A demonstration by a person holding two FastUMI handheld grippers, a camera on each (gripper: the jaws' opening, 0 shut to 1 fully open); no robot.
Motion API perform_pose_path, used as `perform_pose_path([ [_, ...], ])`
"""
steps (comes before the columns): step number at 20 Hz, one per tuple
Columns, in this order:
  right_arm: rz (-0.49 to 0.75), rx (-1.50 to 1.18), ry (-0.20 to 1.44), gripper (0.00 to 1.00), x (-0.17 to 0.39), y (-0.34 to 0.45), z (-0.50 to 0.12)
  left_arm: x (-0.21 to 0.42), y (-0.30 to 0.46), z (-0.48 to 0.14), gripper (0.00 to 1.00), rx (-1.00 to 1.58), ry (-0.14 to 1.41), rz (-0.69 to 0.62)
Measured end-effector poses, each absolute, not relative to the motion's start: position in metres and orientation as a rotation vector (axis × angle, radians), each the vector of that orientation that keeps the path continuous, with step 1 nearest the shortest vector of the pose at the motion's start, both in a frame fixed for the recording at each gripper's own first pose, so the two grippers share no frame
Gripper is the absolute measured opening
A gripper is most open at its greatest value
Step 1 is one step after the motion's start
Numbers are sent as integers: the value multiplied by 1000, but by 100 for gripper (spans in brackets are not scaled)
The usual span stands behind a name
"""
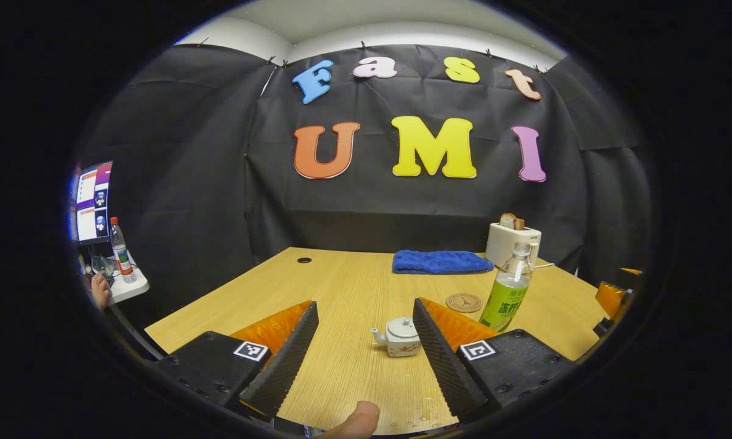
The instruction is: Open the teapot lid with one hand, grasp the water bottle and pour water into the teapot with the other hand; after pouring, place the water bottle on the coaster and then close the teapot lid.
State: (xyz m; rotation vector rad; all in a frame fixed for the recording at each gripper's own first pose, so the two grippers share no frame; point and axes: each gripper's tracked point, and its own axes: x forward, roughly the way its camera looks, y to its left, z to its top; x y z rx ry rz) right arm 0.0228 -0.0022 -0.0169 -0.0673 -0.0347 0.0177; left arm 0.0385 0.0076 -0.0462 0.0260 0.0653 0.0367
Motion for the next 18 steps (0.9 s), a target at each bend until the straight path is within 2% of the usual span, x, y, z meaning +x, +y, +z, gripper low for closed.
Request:
perform_pose_path([
  [7,108,-72,-27,95,62,12,-26,87,-3,-81,99,-20,123,19],
  [12,154,-54,-29,95,86,20,-33,120,-16,-97,100,70,170,15],
  [18,165,-35,33,95,102,25,-54,132,-44,-106,91,43,173,-83],
])
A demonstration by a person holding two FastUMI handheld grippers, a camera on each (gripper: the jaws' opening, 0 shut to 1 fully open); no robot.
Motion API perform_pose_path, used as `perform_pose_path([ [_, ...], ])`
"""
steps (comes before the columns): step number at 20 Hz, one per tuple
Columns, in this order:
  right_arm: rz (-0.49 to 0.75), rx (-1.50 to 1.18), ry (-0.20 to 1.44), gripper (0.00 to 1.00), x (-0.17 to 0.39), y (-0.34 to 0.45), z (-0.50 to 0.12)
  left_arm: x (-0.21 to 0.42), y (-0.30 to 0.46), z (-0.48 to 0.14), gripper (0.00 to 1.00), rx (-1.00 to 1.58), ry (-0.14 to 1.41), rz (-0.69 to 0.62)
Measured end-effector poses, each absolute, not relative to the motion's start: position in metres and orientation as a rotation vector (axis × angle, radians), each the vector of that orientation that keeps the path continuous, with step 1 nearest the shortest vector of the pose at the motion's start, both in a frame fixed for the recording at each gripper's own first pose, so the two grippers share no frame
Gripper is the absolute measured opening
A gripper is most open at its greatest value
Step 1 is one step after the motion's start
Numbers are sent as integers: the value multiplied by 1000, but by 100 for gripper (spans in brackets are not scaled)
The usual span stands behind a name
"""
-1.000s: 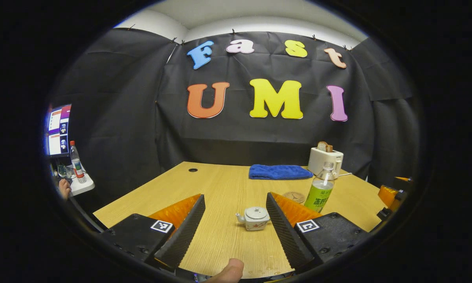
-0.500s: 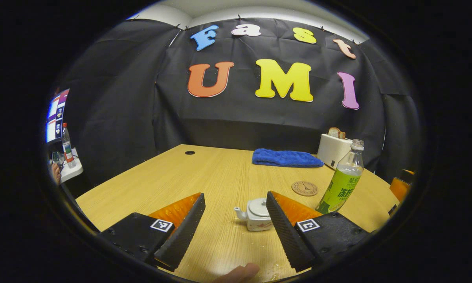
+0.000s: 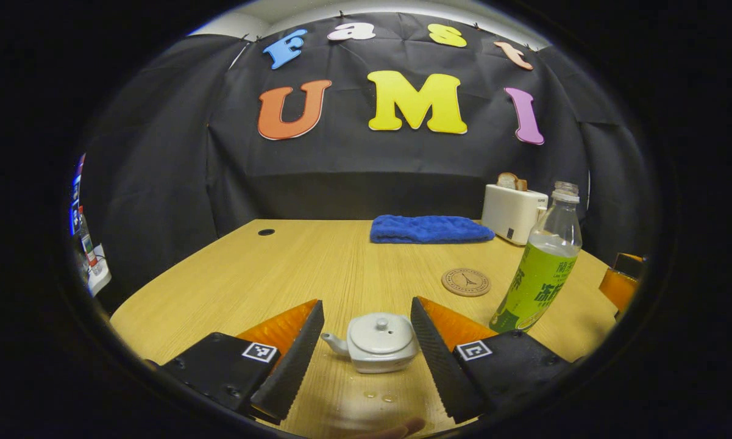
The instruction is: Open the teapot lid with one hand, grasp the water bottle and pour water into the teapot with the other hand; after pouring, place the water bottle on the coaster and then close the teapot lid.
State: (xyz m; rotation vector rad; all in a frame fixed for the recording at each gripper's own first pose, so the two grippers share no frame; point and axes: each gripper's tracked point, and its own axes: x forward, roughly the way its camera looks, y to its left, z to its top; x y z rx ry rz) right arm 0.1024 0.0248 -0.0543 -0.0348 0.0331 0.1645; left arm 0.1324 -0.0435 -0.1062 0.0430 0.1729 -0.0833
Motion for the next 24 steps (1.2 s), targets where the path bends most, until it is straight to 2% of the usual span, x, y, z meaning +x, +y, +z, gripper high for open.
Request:
perform_pose_path([
  [2,162,-35,38,95,105,24,-58,137,-43,-112,81,35,183,-91],
  [3,162,-34,40,95,106,24,-59,141,-41,-117,71,34,193,-87],
  [5,159,-30,42,96,108,24,-60,143,-44,-118,59,32,187,-98],
  [10,156,-21,58,95,112,24,-65,145,-45,-117,39,108,149,-91],
  [12,155,-21,62,95,112,24,-66,148,-46,-116,22,118,139,-95],
  [15,157,-25,59,95,114,27,-64,148,-47,-114,8,121,140,-102],
  [18,175,-23,63,95,113,38,-62,146,-43,-105,5,124,129,-83],
  [24,266,-14,41,95,103,76,-52,137,-40,-66,4,90,63,-90],
])
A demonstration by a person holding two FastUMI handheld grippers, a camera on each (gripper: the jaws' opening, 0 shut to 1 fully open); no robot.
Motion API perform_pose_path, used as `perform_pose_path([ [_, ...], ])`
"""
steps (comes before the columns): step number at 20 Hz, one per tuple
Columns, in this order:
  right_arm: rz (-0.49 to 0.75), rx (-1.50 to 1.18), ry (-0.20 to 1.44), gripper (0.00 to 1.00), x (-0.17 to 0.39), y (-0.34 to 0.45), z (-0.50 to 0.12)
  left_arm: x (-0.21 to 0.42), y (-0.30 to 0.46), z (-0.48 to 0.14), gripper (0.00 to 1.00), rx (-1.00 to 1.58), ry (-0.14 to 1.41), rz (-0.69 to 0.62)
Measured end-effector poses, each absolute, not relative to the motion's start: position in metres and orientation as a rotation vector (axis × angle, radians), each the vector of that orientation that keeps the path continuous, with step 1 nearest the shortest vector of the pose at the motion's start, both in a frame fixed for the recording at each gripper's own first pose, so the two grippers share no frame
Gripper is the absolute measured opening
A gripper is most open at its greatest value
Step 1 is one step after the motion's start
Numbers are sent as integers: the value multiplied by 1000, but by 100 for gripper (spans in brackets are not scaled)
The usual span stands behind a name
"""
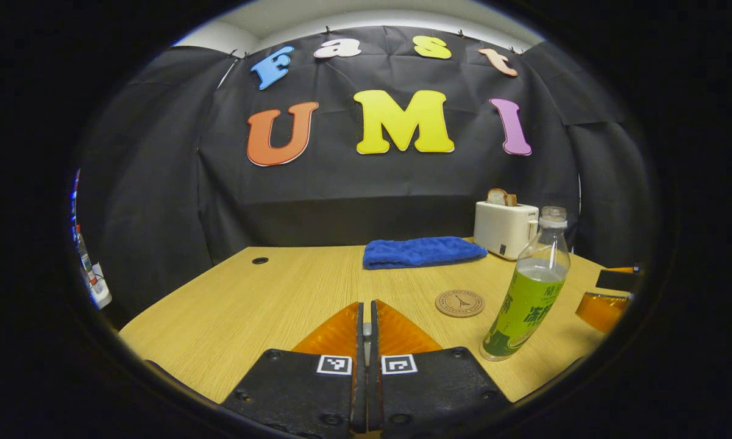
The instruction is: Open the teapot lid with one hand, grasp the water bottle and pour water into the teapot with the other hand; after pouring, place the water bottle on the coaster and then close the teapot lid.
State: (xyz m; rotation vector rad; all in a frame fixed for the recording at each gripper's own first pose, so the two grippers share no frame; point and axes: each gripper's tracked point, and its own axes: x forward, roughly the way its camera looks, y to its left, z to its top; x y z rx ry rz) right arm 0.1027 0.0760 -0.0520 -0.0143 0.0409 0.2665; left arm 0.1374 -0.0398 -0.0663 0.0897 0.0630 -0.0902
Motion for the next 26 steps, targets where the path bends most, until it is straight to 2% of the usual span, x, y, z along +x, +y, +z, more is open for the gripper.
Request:
perform_pose_path([
  [6,329,20,63,96,117,119,-57,118,-22,-45,4,95,37,-80],
  [11,325,39,122,93,147,133,-72,96,-1,-37,4,104,26,-49],
  [12,336,40,135,96,152,135,-75,93,2,-37,4,96,25,-42],
  [15,341,35,136,96,154,149,-78,84,10,-39,3,79,28,-24],
  [16,342,37,137,95,157,152,-78,81,13,-40,4,76,31,-18],
  [17,340,40,134,86,159,154,-78,78,17,-40,3,68,33,-10],
  [20,329,27,124,77,159,154,-76,71,22,-47,4,46,55,-7],
  [26,304,-63,124,73,141,151,-70,53,31,-33,3,78,30,-17],
])
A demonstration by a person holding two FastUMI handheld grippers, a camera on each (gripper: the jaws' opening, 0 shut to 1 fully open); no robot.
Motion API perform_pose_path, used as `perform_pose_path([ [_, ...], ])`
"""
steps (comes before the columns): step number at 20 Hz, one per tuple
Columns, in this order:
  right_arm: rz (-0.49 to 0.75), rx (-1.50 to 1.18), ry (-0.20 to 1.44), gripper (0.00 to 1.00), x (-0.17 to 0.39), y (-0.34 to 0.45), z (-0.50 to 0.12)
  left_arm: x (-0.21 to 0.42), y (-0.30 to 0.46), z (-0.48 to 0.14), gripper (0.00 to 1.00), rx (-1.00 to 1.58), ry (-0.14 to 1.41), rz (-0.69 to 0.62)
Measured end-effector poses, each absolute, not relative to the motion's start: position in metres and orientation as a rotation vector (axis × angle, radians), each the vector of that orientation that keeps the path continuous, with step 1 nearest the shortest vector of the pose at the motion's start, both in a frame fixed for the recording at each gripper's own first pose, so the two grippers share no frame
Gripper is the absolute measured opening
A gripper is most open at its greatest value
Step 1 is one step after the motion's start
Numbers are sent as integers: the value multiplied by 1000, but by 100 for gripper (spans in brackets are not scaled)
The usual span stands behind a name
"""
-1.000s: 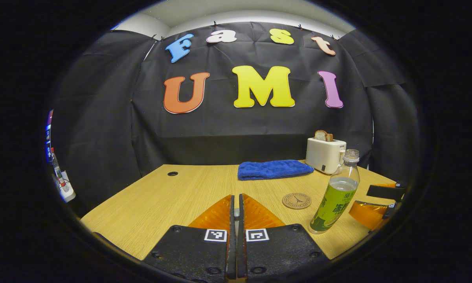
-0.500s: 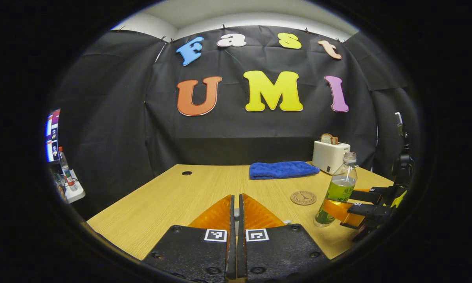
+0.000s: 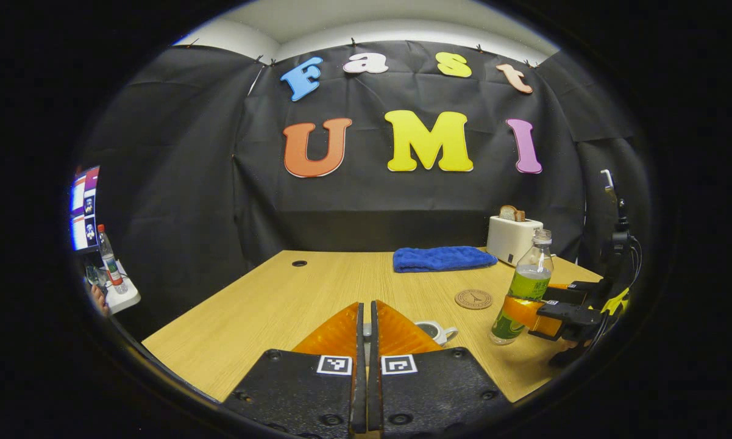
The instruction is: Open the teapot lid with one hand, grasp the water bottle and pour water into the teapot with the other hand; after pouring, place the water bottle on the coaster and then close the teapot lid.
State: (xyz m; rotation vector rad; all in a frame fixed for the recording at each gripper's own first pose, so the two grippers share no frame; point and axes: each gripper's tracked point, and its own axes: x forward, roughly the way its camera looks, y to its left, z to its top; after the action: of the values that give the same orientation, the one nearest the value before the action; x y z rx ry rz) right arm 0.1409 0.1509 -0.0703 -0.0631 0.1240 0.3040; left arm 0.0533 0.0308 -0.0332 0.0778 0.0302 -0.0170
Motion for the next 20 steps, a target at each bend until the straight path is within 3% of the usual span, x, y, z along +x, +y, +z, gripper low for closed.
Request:
perform_pose_path([
  [9,255,-303,153,72,115,141,-67,38,41,-24,3,44,27,-66],
  [20,168,-728,162,71,124,157,-63,39,59,-35,3,32,75,-88],
])
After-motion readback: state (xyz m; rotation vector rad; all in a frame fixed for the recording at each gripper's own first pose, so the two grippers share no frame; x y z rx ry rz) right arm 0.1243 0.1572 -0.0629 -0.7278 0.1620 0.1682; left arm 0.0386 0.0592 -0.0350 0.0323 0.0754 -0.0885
